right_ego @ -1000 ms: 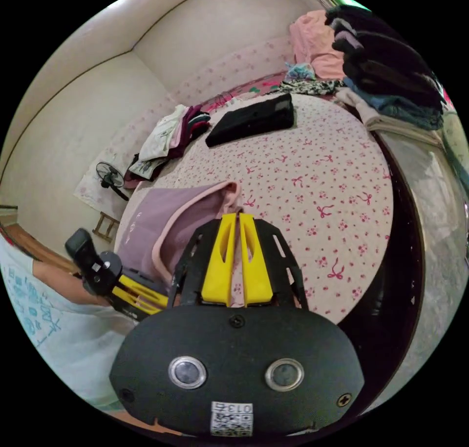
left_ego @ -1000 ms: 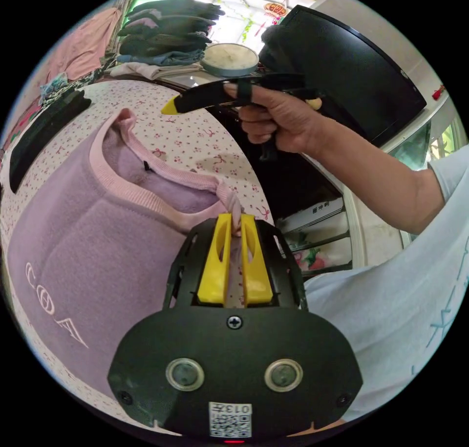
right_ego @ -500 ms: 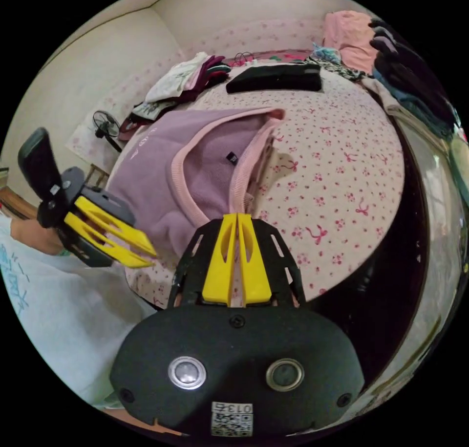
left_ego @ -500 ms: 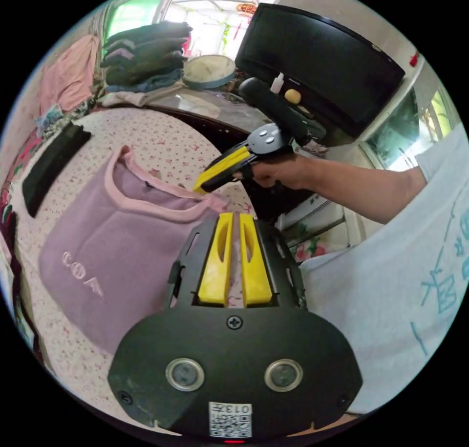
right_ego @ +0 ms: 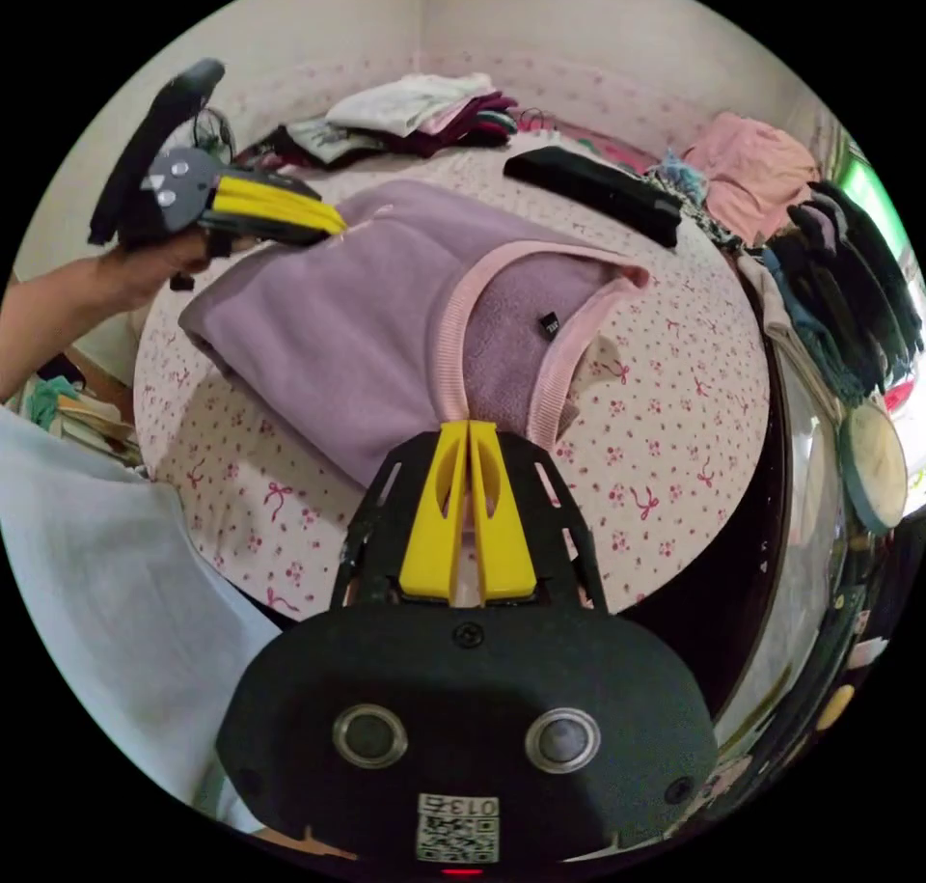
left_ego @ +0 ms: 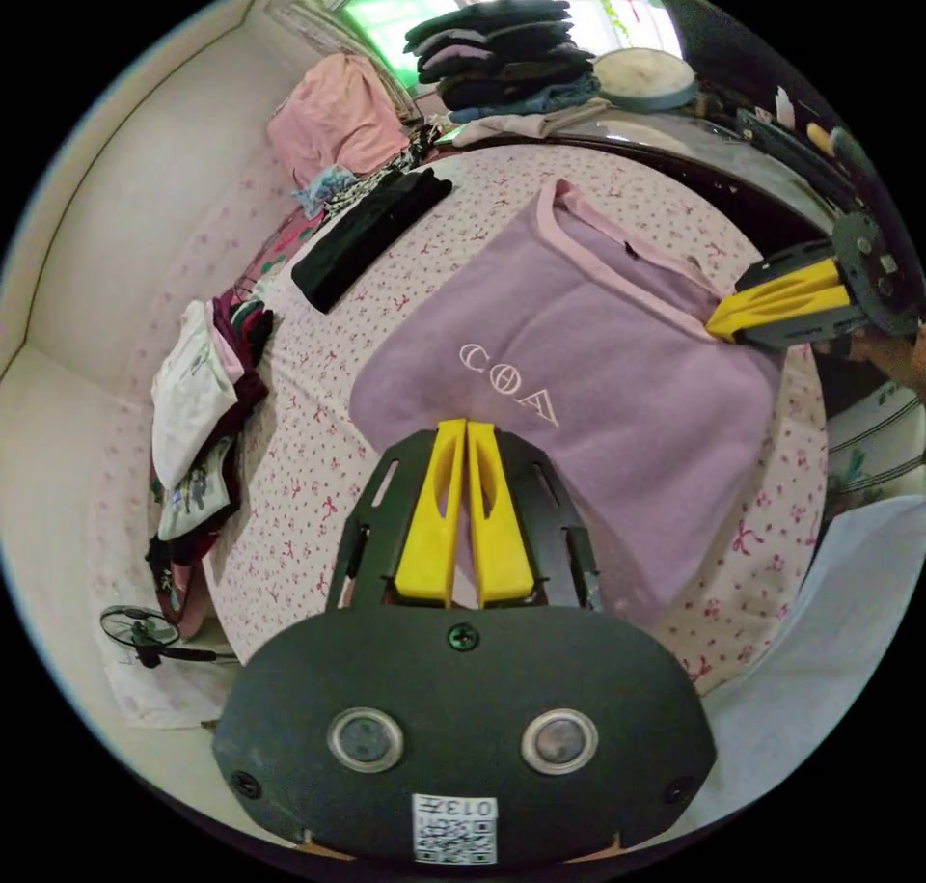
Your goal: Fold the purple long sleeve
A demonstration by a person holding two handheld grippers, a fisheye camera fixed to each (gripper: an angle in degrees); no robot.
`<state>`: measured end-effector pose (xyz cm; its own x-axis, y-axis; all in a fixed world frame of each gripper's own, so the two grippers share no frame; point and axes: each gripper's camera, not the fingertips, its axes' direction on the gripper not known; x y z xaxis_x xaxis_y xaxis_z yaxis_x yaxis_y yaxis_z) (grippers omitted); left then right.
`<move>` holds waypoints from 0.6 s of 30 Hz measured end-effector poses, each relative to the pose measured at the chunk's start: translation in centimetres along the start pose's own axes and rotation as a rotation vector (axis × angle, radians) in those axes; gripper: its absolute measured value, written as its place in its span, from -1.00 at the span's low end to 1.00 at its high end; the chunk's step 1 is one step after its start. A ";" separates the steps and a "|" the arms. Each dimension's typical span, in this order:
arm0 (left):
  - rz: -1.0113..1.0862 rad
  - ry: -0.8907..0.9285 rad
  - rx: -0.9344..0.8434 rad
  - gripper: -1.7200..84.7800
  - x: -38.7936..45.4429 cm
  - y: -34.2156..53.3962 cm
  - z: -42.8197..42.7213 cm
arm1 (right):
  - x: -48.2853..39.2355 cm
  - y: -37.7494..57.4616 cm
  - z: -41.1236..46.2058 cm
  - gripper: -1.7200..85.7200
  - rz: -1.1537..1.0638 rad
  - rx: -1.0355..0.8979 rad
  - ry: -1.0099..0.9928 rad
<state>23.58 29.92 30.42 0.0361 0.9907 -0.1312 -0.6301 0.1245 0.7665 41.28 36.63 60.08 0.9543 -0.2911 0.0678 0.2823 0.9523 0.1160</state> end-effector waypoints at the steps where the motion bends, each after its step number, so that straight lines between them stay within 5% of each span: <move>1: 0.023 -0.032 0.010 -0.97 1.0 0.1 0.0 | 0.0 0.3 0.0 -0.96 0.011 0.017 -0.008; 6: -0.109 0.155 0.089 -0.97 -1.5 1.9 -2.4 | -0.6 -1.1 -1.7 -0.96 -0.003 -0.079 -0.048; 10: -0.163 0.164 0.178 -0.97 -1.5 6.3 -6.8 | -1.4 -2.5 -6.1 -0.96 0.003 0.112 -0.061; 15: 0.019 0.059 0.202 -0.97 4.2 8.6 -9.1 | -5.4 -7.4 -6.9 -0.96 -0.095 0.237 -0.058; 18: 0.094 0.067 0.103 -0.97 6.8 8.3 -6.8 | -7.8 -9.0 -3.4 -0.96 -0.171 0.140 -0.034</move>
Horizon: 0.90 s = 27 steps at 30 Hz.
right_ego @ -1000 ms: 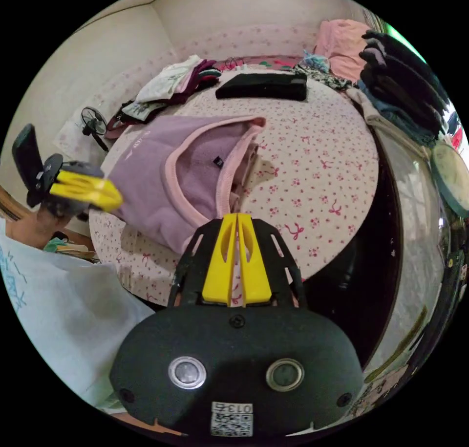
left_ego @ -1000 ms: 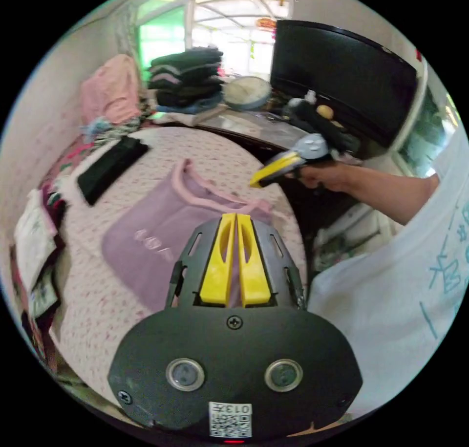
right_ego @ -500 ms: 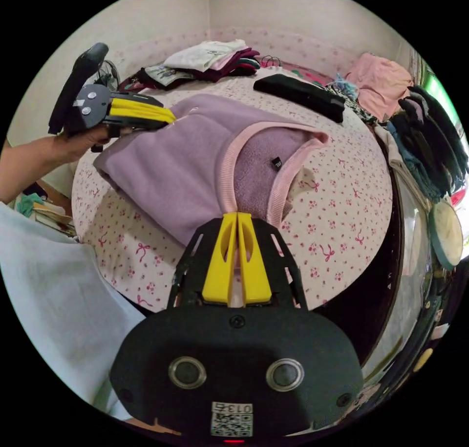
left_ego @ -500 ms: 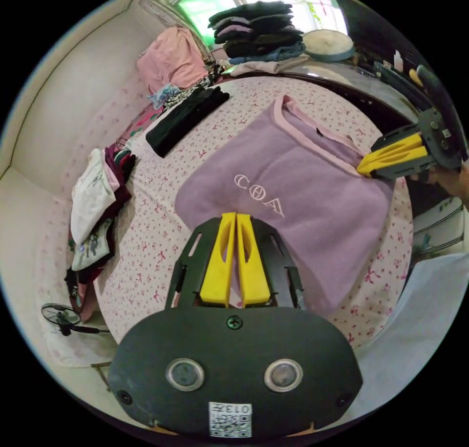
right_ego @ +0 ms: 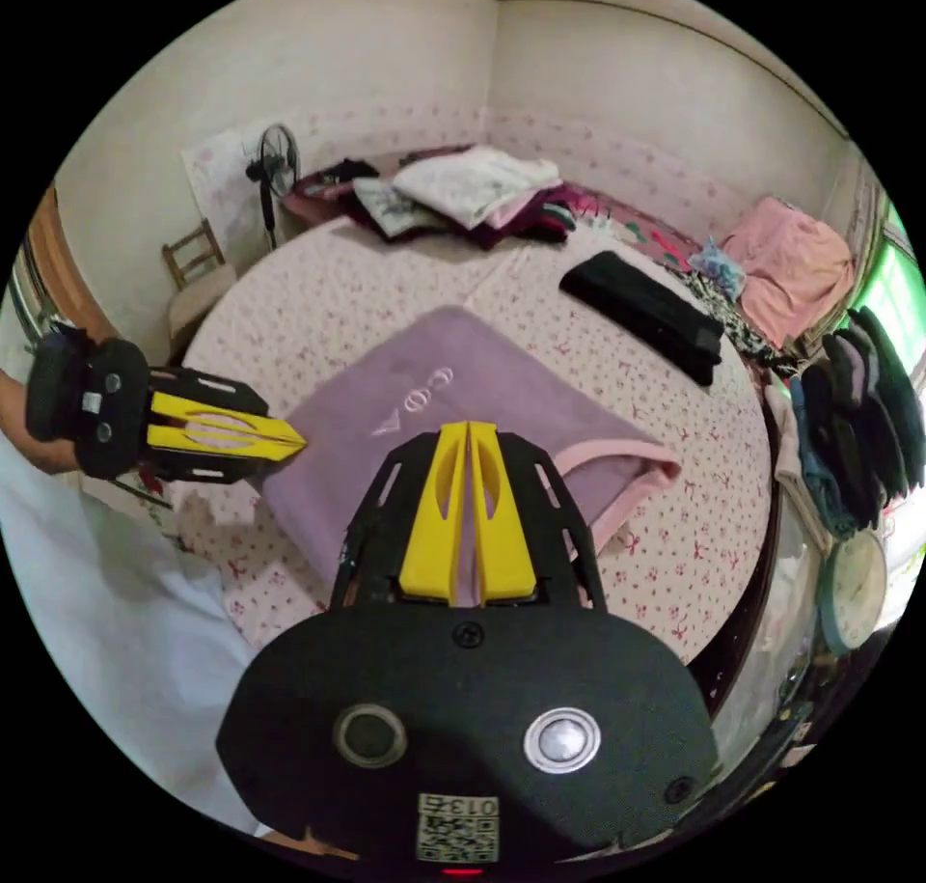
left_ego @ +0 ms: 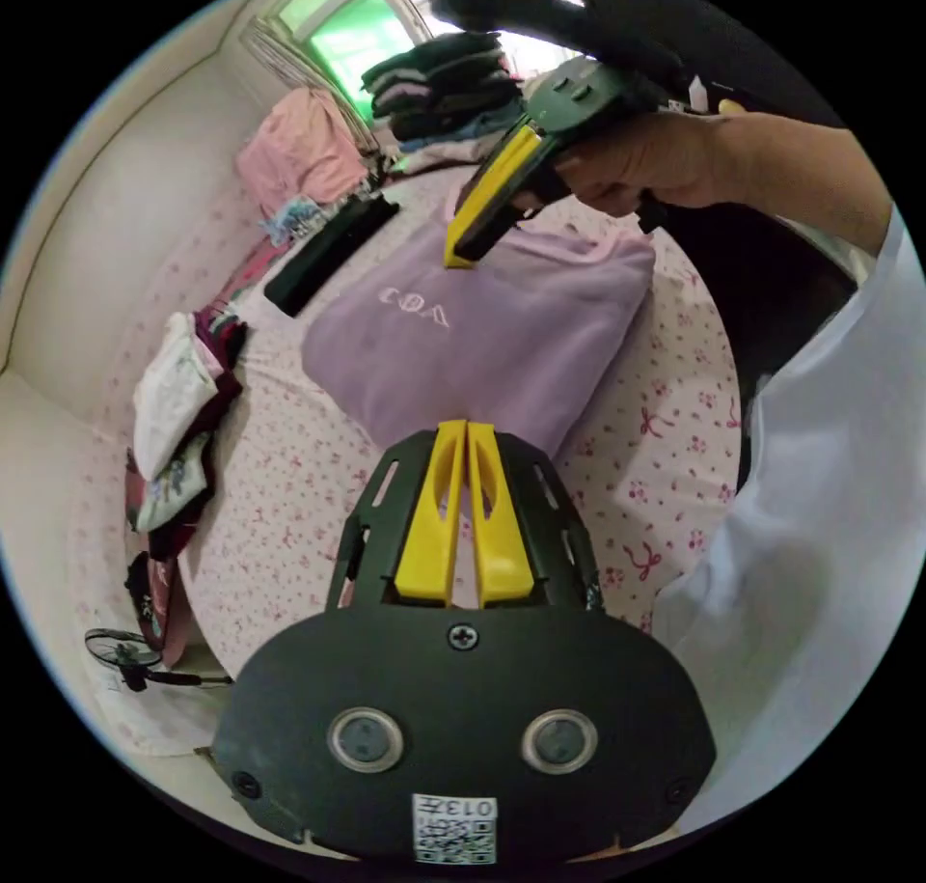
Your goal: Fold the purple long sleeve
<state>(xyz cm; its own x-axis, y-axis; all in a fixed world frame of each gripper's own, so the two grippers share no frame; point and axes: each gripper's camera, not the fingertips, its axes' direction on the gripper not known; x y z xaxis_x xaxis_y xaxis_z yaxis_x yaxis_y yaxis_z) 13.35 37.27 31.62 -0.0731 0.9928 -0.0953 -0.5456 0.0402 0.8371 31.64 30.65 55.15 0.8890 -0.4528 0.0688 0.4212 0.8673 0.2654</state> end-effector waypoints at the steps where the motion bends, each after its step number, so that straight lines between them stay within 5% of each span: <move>1: -0.003 0.050 -0.041 -0.97 0.2 0.0 1.3 | -0.3 0.0 1.3 -0.96 -0.012 -0.060 0.019; 10: -0.073 0.105 0.020 -0.97 -0.5 0.5 -0.1 | 0.6 0.0 3.3 -0.96 -0.001 -0.159 -0.112; 16: -0.207 -0.009 0.108 -0.97 -4.6 -1.1 -0.5 | -1.6 -7.0 0.7 -0.96 -0.086 0.090 -0.115; 21: -0.238 0.030 0.030 -0.97 -6.7 -2.7 4.2 | -3.7 -9.8 9.7 -0.96 -0.162 -0.143 -0.014; 27: -0.251 0.042 0.016 -0.97 -7.2 -3.3 5.7 | -1.0 -9.0 12.5 -0.96 -0.058 -0.190 -0.166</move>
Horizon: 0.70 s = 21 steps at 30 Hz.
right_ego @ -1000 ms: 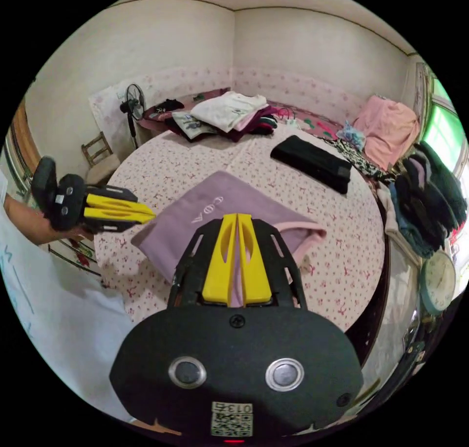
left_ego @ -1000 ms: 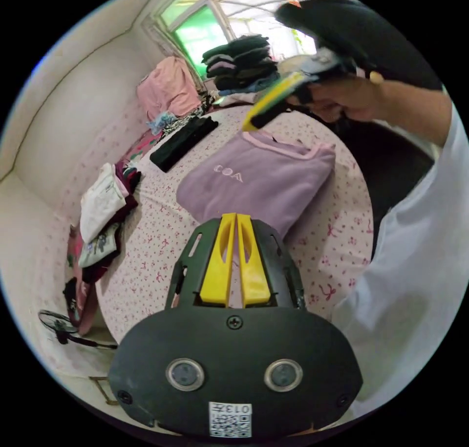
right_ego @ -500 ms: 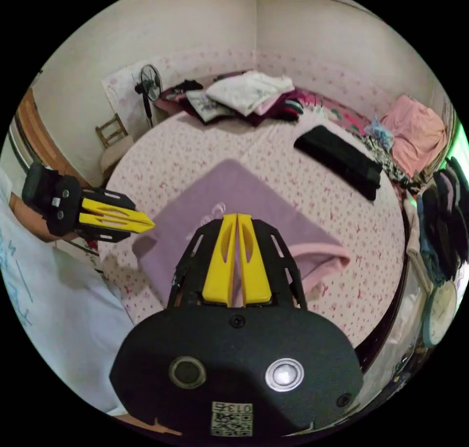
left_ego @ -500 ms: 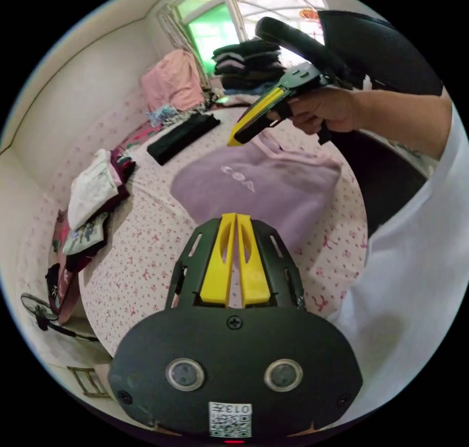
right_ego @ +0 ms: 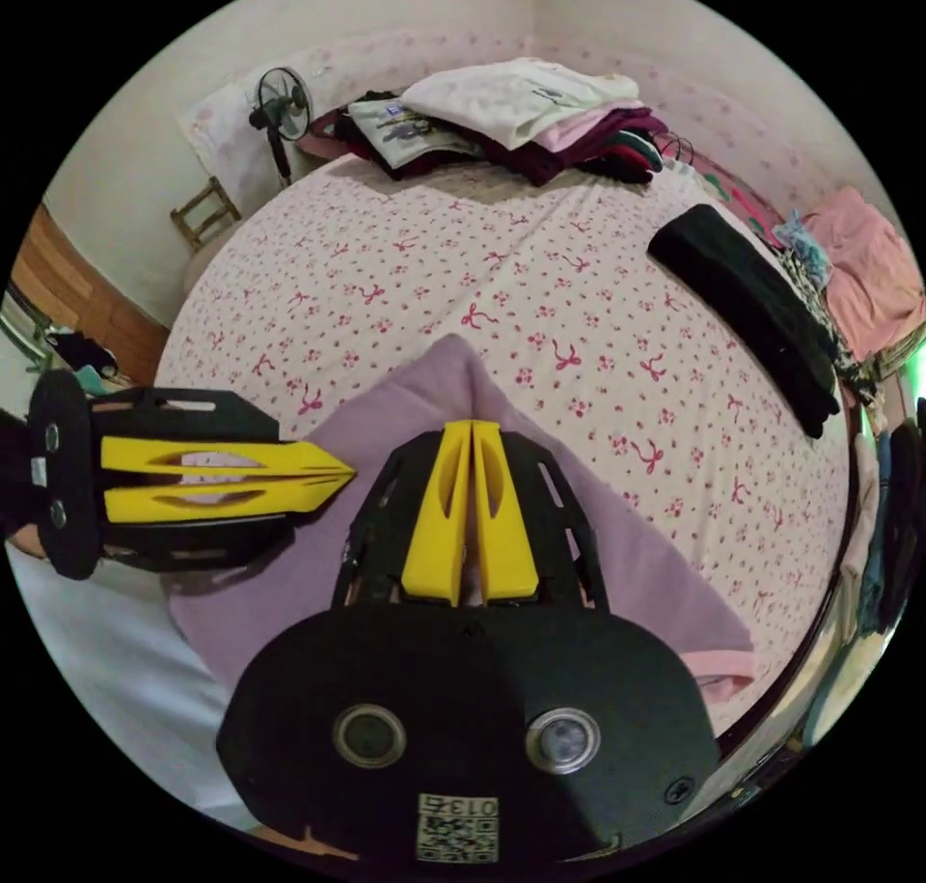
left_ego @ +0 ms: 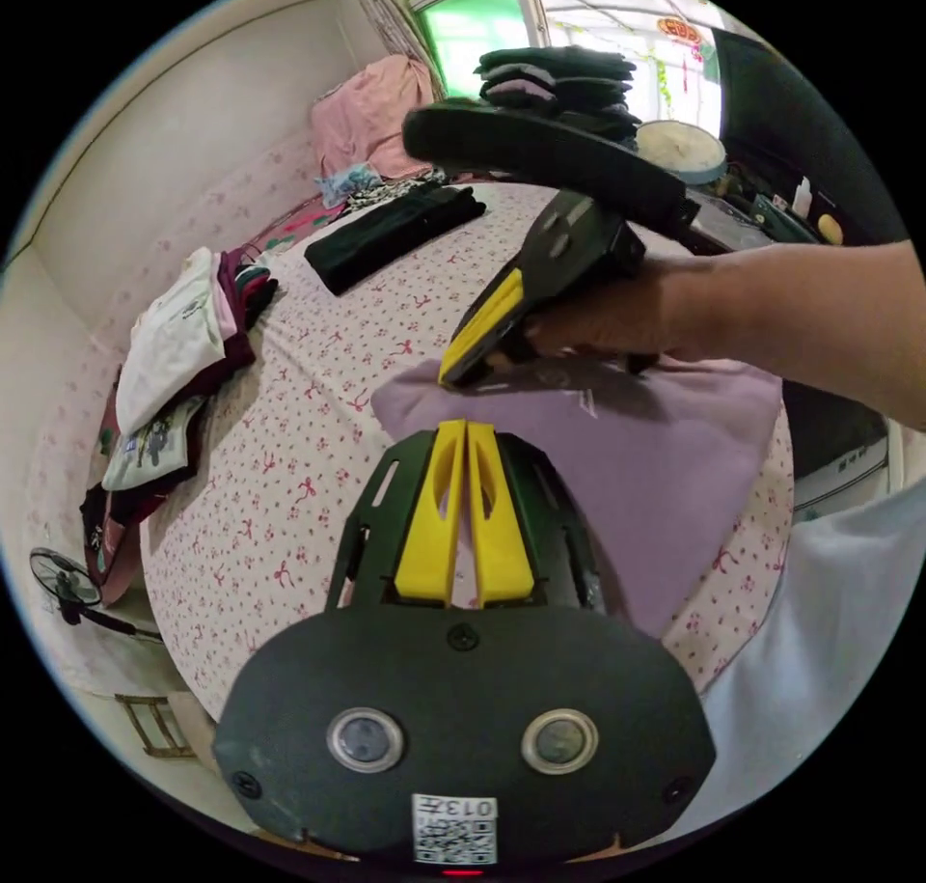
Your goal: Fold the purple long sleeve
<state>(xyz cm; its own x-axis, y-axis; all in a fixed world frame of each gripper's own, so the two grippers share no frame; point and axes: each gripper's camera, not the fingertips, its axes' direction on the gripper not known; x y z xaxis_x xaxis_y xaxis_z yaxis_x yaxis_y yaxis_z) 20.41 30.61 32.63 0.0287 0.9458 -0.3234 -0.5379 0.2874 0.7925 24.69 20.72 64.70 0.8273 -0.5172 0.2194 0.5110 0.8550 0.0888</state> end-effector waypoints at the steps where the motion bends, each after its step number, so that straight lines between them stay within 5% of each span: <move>1: -0.024 0.024 0.012 -0.97 -0.6 0.4 -0.5 | 0.3 0.1 -0.5 -0.96 0.018 0.006 -0.013; 8: -0.095 0.041 0.058 -0.97 -2.4 3.4 -4.3 | -0.2 7.9 -9.5 -0.96 0.081 0.286 0.023; 14: 0.032 0.081 -0.061 -0.97 -0.6 2.8 0.1 | -2.5 12.9 -3.3 -0.96 -0.001 0.048 0.106; 21: 0.045 0.035 -0.096 -0.97 -2.0 1.7 -0.1 | -0.8 14.0 -3.7 -0.96 0.030 0.078 0.107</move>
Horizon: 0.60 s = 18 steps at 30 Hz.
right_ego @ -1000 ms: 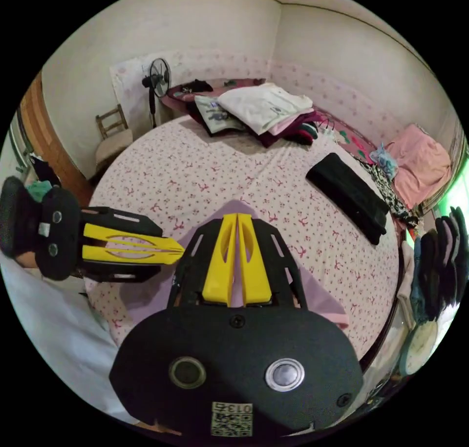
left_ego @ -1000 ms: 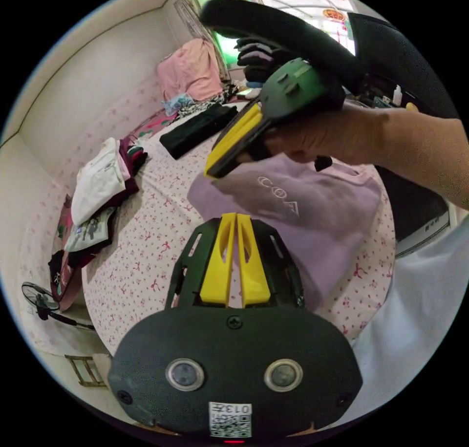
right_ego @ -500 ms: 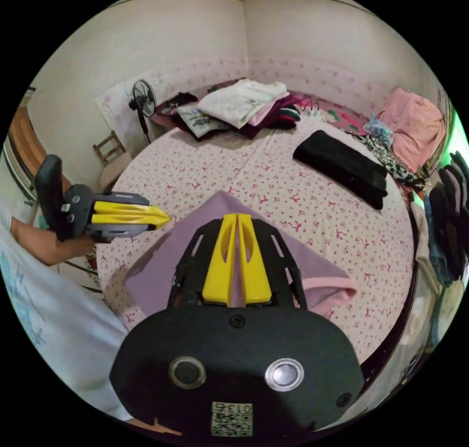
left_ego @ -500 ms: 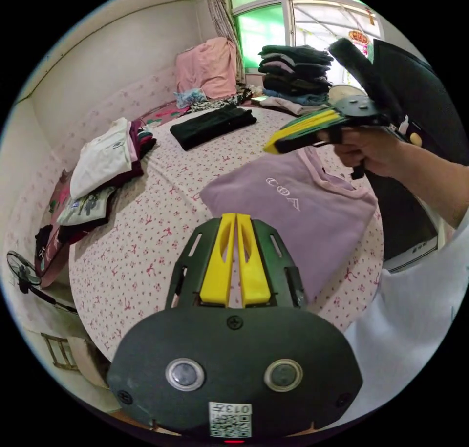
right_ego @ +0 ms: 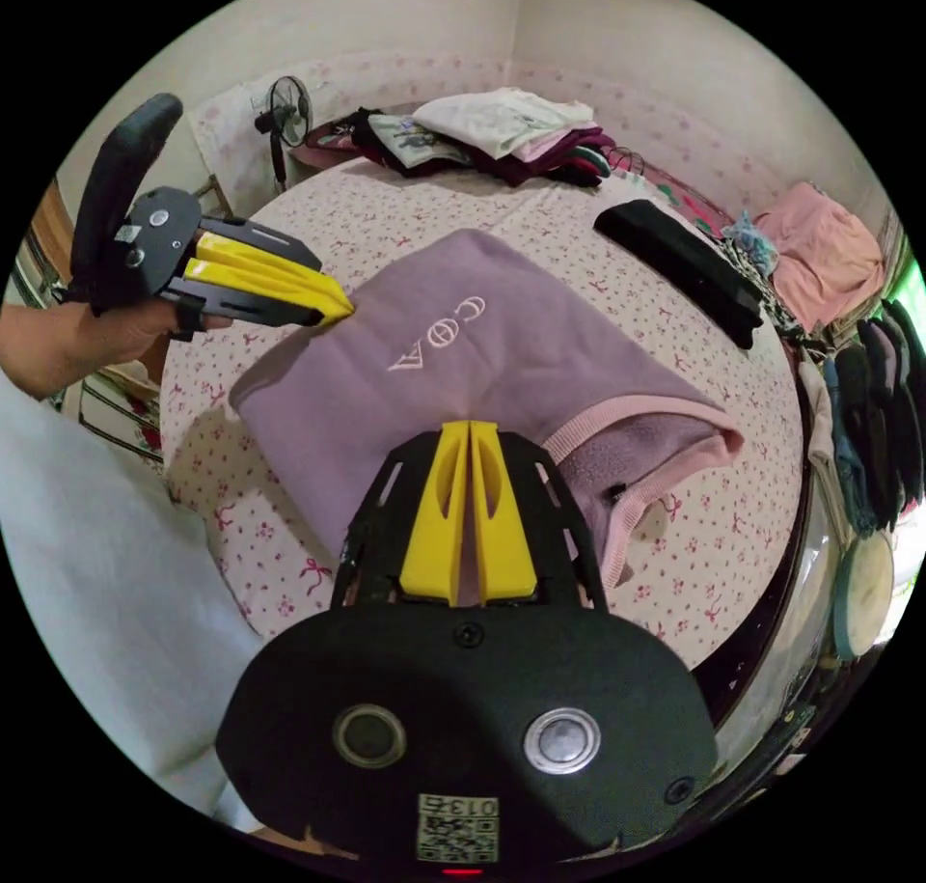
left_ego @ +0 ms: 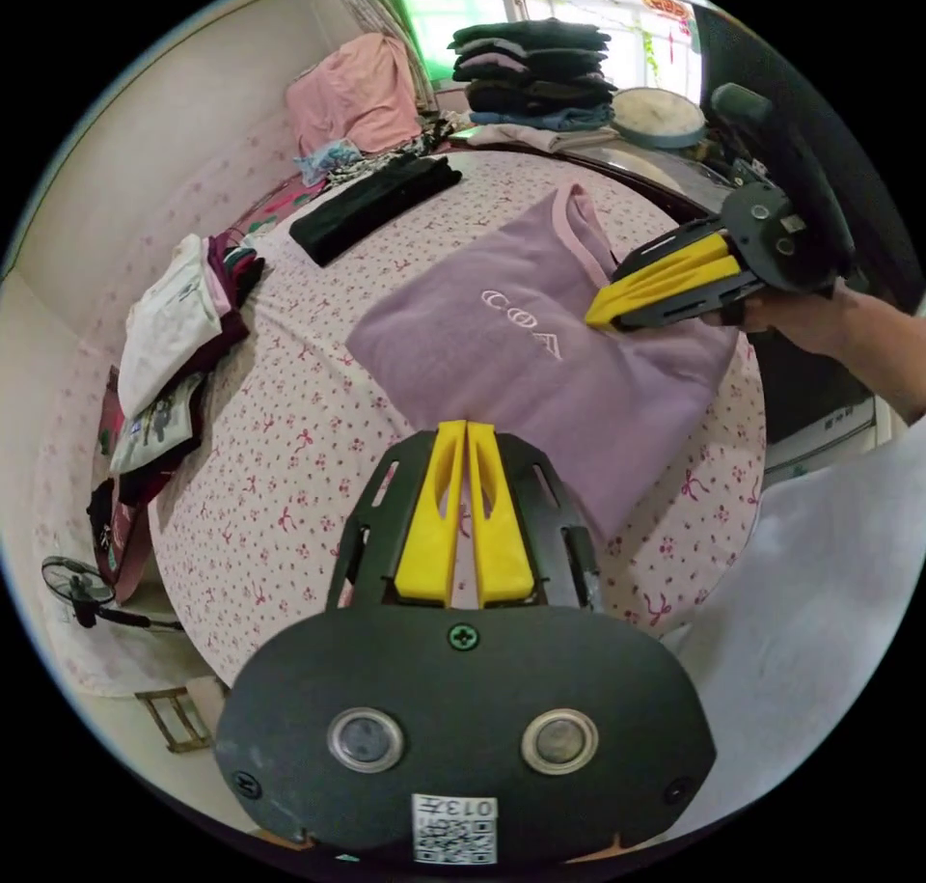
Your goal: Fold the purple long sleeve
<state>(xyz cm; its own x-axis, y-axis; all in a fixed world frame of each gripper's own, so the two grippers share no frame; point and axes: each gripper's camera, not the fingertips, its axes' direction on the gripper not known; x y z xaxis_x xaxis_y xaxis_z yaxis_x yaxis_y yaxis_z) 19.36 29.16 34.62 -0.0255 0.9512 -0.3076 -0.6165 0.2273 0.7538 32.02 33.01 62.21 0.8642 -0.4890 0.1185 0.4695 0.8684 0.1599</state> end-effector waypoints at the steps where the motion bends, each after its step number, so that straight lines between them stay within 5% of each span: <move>1: -0.026 -0.017 0.011 -0.97 -0.5 0.1 -0.7 | 0.4 0.3 -0.6 -0.96 0.016 0.018 0.000; 5: -0.076 -0.087 0.110 -0.97 -1.3 0.3 -2.5 | 2.3 4.3 -4.4 -0.96 0.088 0.164 0.025; 9: -0.059 -0.016 -0.059 -0.96 -1.9 -0.8 2.1 | 3.5 8.3 0.0 -0.96 0.050 -0.031 0.036; 14: -0.060 0.011 -0.062 -0.92 -5.3 -1.0 2.9 | 6.6 9.7 0.4 -0.94 0.109 0.029 -0.041; 18: -0.248 0.097 -0.004 -0.73 -10.1 0.6 1.6 | 12.9 12.6 -2.4 -0.84 0.310 0.267 -0.257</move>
<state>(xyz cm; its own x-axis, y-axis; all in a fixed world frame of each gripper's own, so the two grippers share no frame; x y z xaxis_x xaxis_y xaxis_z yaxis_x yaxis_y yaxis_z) 20.46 19.98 39.13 0.0518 0.8420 -0.5370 -0.6160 0.4502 0.6464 49.53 37.78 63.42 0.8672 -0.2445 0.4338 0.1047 0.9412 0.3211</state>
